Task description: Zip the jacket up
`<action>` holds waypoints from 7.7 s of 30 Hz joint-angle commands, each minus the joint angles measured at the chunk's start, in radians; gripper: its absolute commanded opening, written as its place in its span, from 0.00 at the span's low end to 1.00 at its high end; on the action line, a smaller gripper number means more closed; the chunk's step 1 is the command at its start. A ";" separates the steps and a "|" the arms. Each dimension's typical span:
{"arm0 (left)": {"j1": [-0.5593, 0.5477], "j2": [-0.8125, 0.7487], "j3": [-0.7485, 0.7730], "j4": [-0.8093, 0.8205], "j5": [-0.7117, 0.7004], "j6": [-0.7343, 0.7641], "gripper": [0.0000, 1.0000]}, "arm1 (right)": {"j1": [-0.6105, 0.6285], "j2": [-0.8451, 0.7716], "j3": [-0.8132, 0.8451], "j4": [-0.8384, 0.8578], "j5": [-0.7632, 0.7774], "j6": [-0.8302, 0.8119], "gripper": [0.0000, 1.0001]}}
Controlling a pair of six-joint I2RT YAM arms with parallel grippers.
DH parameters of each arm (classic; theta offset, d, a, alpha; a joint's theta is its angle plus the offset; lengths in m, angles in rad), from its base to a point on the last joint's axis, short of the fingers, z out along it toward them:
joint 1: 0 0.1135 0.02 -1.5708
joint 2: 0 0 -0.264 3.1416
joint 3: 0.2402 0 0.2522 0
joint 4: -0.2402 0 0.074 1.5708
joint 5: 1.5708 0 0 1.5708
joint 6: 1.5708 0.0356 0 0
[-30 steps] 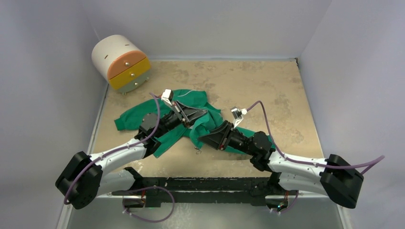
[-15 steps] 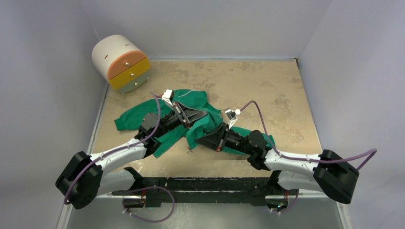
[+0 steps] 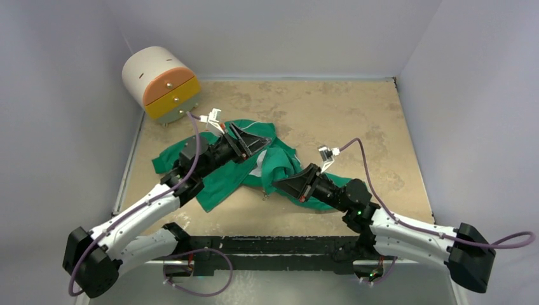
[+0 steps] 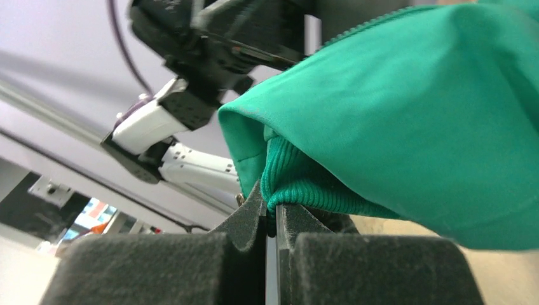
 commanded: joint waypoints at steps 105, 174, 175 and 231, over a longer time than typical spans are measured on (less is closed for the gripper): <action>-0.045 -0.115 -0.001 -0.021 0.560 0.059 0.00 | 0.009 0.100 0.157 -0.049 -0.295 -0.188 0.44; -0.043 -0.233 0.234 -0.870 -0.146 0.455 0.60 | -0.034 -0.173 0.344 -0.858 0.433 -0.323 0.00; -0.043 -0.232 0.219 -0.887 -0.159 0.448 0.60 | -0.053 -0.151 0.374 -0.877 0.441 -0.356 0.00; -0.067 -0.170 -0.286 -0.938 -0.377 -0.046 0.67 | -0.685 0.010 0.282 -0.616 -0.123 -0.403 0.00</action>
